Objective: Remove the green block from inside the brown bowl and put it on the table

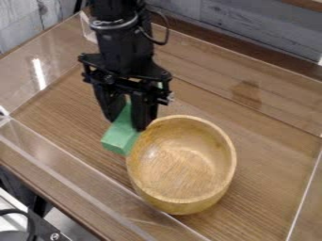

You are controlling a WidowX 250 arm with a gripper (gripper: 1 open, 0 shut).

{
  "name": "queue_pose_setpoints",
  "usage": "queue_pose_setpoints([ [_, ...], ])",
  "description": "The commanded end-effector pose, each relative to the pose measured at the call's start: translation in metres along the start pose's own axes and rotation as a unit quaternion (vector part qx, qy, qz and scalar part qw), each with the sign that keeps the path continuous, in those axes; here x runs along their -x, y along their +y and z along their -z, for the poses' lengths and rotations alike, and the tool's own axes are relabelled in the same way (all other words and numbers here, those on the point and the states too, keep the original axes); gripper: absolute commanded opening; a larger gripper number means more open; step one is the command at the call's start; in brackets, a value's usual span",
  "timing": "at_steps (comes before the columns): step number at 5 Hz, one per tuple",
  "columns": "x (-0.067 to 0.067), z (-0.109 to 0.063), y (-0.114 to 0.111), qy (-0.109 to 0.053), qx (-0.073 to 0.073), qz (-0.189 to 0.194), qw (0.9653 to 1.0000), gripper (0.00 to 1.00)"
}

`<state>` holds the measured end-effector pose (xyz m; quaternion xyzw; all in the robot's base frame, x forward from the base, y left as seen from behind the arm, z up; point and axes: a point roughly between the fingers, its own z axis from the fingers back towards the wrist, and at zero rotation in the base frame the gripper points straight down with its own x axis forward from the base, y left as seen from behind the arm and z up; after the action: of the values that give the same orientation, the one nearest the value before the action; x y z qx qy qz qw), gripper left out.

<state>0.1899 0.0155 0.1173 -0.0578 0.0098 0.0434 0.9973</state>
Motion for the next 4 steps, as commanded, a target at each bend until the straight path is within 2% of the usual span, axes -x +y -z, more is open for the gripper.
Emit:
queue_pose_setpoints([
  [1, -0.006, 0.001, 0.007, -0.023, -0.011, 0.008, 0.9996, 0.00],
  [4, -0.013, 0.023, 0.020, -0.035, -0.023, 0.008, 0.9991, 0.00],
])
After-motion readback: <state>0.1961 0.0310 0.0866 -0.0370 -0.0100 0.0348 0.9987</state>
